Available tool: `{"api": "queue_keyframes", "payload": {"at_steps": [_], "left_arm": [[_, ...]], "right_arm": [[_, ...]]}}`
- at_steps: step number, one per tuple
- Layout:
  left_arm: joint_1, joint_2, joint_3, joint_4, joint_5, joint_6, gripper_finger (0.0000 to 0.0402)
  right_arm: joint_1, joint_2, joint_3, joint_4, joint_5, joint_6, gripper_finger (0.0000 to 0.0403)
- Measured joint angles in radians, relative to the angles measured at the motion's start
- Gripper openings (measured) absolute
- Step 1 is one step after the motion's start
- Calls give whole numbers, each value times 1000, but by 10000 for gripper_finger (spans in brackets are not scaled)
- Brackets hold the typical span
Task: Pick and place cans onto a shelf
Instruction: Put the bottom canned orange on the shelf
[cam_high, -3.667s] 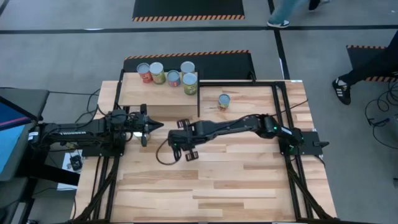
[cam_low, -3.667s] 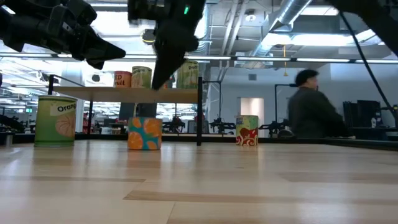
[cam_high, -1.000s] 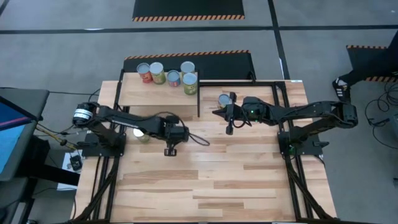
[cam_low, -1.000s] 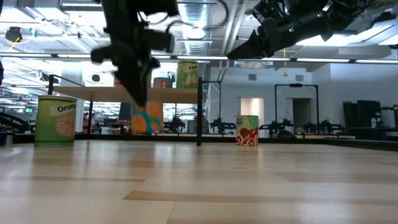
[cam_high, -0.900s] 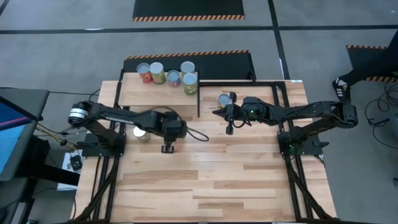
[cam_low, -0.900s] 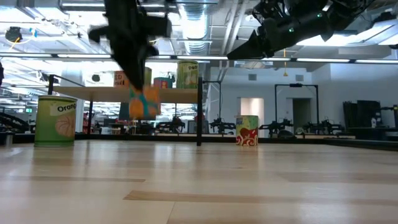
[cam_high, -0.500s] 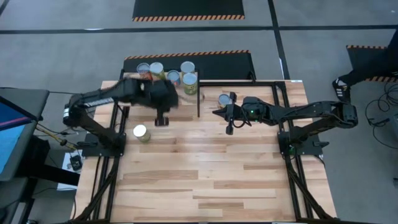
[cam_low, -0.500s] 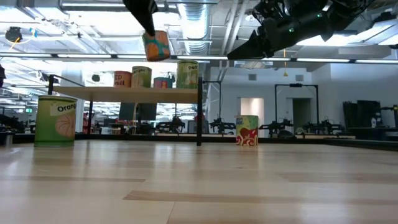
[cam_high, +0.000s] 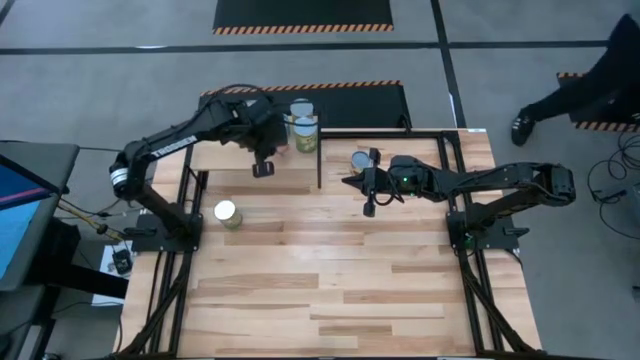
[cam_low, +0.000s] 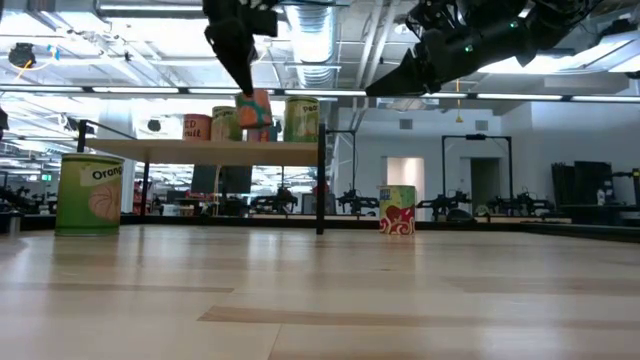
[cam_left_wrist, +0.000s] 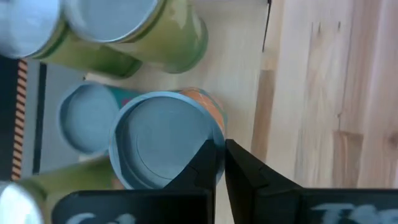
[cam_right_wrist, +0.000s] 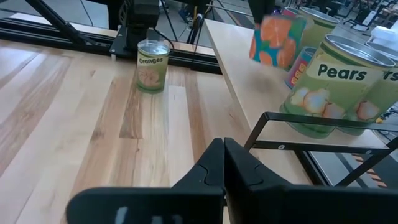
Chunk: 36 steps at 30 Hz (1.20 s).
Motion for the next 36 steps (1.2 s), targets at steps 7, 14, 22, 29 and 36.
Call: {"api": "queue_keyframes", "payload": {"at_steps": [7, 14, 22, 29, 36], "left_arm": [[3, 74, 0, 4, -31, 32, 3], [8, 75, 0, 44, -31, 45, 14], [28, 90, 0, 48, -36, 44, 11], [28, 90, 0, 49, -38, 34, 29], [28, 90, 0, 46, -41, 32, 57]], "right_arm": [[0, 0, 0, -7, 0, 0, 16], [0, 0, 0, -7, 0, 0, 15], [1, 0, 0, -7, 0, 0, 14], [1, 0, 0, -6, 0, 0, 17], [1, 0, 0, -7, 0, 0, 14]]}}
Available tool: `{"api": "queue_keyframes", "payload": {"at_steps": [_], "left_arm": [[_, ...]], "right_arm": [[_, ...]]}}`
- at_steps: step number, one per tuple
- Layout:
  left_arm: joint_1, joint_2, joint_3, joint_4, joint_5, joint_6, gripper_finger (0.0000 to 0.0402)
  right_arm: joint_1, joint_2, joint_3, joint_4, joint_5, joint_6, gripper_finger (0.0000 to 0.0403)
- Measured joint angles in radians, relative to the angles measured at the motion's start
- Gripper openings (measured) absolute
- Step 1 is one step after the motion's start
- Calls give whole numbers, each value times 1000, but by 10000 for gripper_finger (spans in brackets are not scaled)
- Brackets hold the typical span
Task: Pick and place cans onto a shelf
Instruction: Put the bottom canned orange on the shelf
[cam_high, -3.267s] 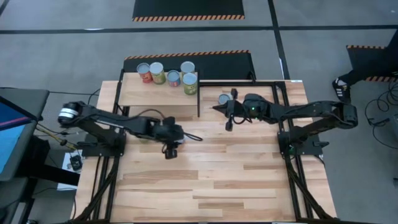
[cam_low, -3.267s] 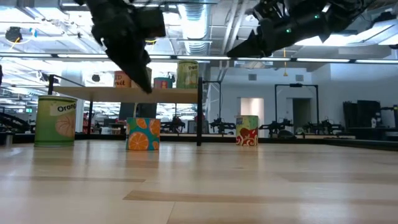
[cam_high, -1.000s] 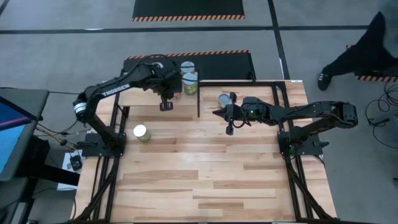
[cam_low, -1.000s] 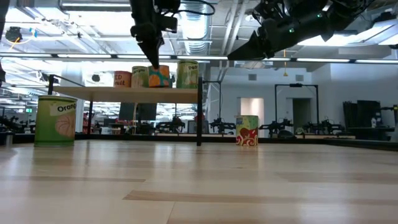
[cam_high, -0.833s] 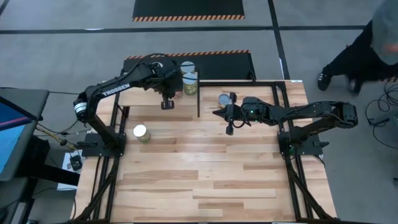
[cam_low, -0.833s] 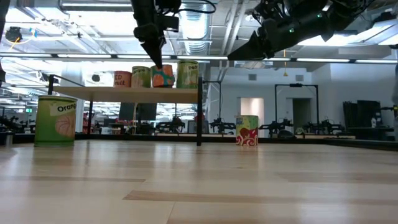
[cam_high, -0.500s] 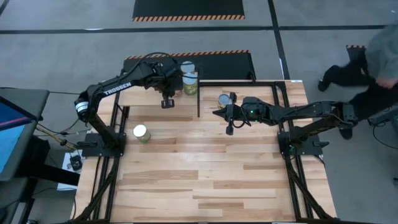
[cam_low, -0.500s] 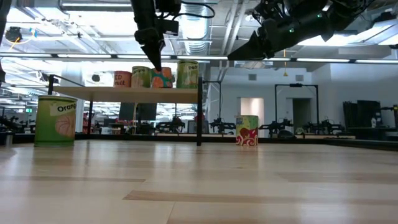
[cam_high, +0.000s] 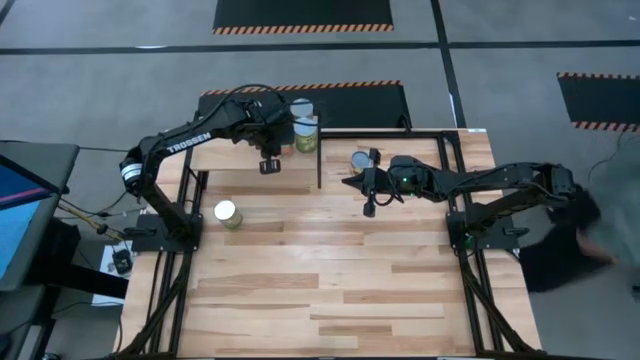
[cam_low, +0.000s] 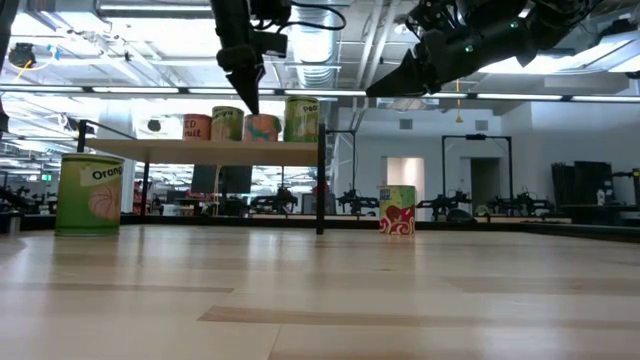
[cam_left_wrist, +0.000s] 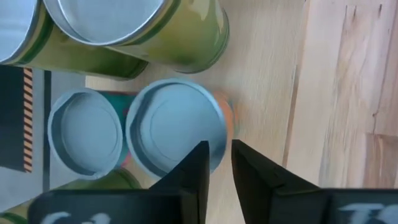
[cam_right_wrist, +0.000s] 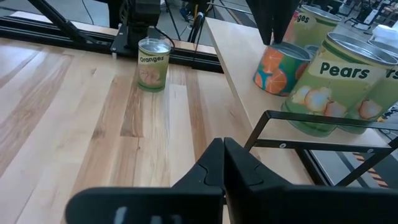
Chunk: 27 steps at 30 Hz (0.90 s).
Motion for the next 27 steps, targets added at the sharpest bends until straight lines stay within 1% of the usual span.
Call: {"api": "queue_keyframes", "payload": {"at_steps": [9, 19, 22, 27], "left_arm": [[0, 0, 0, -3, -39, 9, 60], [0, 0, 0, 2, -21, 24, 35], [0, 0, 0, 2, -8, 34, 38], [0, 0, 0, 2, 5, 55, 56]], "right_arm": [[0, 0, 0, 0, 0, 0, 14], [0, 0, 0, 0, 0, 0, 15], [0, 0, 0, 0, 0, 0, 14], [0, 0, 0, 0, 0, 0, 17]]}}
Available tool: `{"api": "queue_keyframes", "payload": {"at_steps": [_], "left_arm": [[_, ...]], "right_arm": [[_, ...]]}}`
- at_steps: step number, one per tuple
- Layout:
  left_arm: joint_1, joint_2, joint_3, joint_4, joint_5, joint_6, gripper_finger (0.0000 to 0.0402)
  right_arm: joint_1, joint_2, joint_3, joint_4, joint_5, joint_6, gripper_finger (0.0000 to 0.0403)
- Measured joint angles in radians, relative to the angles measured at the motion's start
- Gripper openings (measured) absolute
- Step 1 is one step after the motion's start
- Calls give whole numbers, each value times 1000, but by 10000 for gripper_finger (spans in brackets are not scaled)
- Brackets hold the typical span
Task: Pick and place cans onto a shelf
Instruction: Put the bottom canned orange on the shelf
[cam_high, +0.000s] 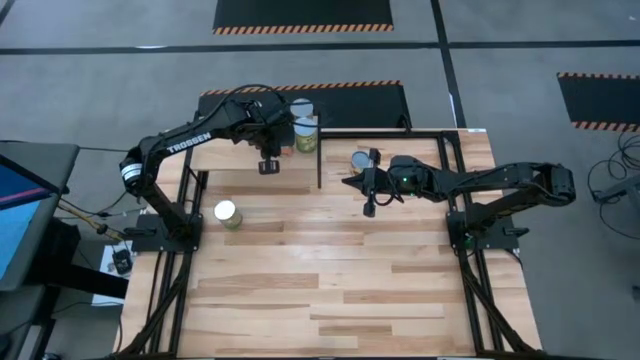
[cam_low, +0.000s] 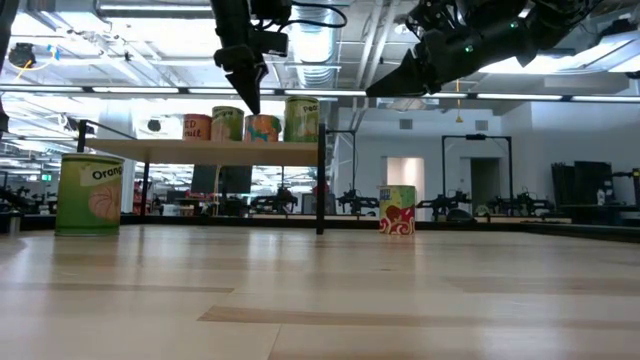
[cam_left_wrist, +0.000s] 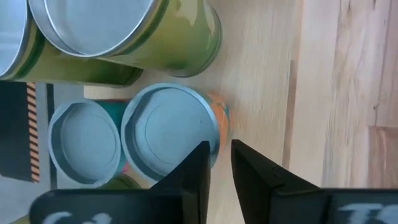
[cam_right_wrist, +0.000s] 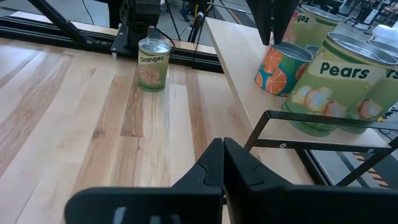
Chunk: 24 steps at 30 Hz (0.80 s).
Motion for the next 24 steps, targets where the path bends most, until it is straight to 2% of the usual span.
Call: {"api": "queue_keyframes", "payload": {"at_steps": [6, 24], "left_arm": [[0, 0, 0, 0, 0, 19, 71], [0, 0, 0, 19, 30, 54, 73]], "right_arm": [[0, 0, 0, 0, 0, 0, 14], [0, 0, 0, 0, 0, 0, 17]]}}
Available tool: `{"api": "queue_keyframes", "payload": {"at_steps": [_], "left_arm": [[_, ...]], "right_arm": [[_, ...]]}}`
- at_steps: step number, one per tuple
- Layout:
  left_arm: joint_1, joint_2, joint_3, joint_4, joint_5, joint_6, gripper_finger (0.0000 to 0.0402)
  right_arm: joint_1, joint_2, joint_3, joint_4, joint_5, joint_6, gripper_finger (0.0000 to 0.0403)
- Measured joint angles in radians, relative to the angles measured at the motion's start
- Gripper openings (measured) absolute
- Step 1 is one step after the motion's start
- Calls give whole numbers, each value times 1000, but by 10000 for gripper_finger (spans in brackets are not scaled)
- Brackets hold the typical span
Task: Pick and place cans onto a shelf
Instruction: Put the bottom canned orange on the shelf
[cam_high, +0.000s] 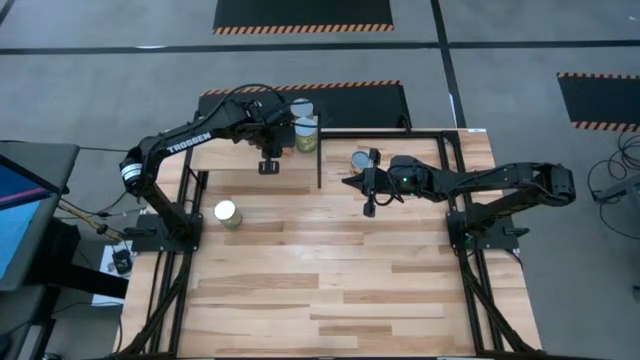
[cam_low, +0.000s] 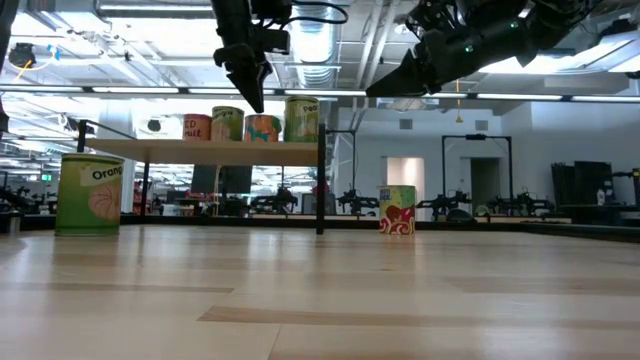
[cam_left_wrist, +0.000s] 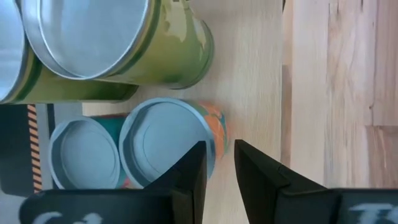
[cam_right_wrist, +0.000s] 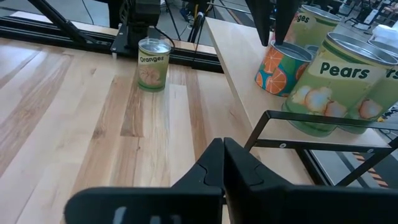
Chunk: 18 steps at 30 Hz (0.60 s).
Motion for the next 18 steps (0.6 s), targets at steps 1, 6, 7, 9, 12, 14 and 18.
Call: {"api": "queue_keyframes", "payload": {"at_steps": [1, 6, 7, 9, 12, 14, 18], "left_arm": [[0, 0, 0, -1, 0, 0, 73], [3, 0, 0, 0, -1, 5, 73], [3, 0, 0, 0, -2, 5, 73], [3, 0, 0, -2, -4, 6, 73], [8, 0, 0, -2, -4, 9, 73], [8, 0, 0, -2, -4, 9, 73], [8, 0, 0, -4, -4, 15, 73]], "right_arm": [[0, 0, 0, 0, 0, 0, 17], [0, 0, 0, 0, 0, 0, 14], [0, 0, 0, 0, 0, 0, 14], [0, 0, 0, 0, 0, 0, 15], [0, 0, 0, 0, 0, 0, 17], [0, 0, 0, 0, 0, 0, 17], [0, 0, 0, 0, 0, 0, 14]]}}
